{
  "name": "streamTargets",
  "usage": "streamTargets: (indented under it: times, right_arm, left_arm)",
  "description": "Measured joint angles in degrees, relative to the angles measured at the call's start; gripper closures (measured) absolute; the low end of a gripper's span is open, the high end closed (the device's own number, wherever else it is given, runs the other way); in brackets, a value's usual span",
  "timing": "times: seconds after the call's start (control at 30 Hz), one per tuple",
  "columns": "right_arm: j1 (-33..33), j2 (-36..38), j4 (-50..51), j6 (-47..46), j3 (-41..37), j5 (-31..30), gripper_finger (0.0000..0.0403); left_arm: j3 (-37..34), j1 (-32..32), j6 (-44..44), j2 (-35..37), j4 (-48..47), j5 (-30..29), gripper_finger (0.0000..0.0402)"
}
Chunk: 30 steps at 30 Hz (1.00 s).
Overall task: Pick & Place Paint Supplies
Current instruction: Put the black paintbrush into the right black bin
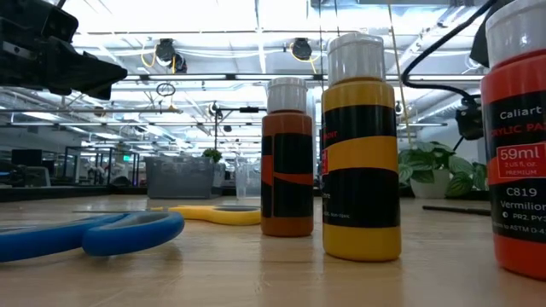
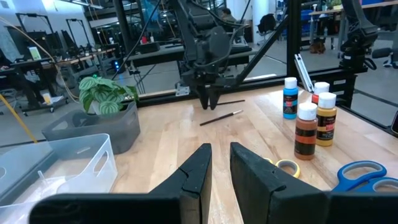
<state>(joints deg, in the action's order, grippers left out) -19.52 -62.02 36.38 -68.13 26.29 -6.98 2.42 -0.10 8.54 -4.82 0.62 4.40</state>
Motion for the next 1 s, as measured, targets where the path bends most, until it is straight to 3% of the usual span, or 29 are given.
streamTargets:
  times: [0.17,0.4,0.63,0.8,1.0]
  right_arm:
    - [-0.23,0.37,1.51,3.61,2.52,0.2,0.0278]
    - [-0.22,1.54,18.91,-2.73,6.3,3.08,0.0301]
    - [-1.23,0.65,18.17,-6.09,4.69,5.63,0.0315]
    - [-1.21,0.21,7.52,-2.09,1.52,2.69,0.0325]
    - [-1.19,0.26,-14.73,13.04,-1.54,-3.86,0.0336]
  left_arm:
    - [0.0,0.0,0.0,0.0,0.0,0.0,0.033]
    - [0.0,0.0,-0.02,-0.02,0.0,0.0,0.033]
    - [0.0,0.0,-0.01,0.0,0.0,0.0,0.033]
    - [0.0,0.01,-0.01,-0.01,0.03,0.0,0.033]
    - [0.0,0.0,-0.02,0.0,0.02,0.0,0.033]
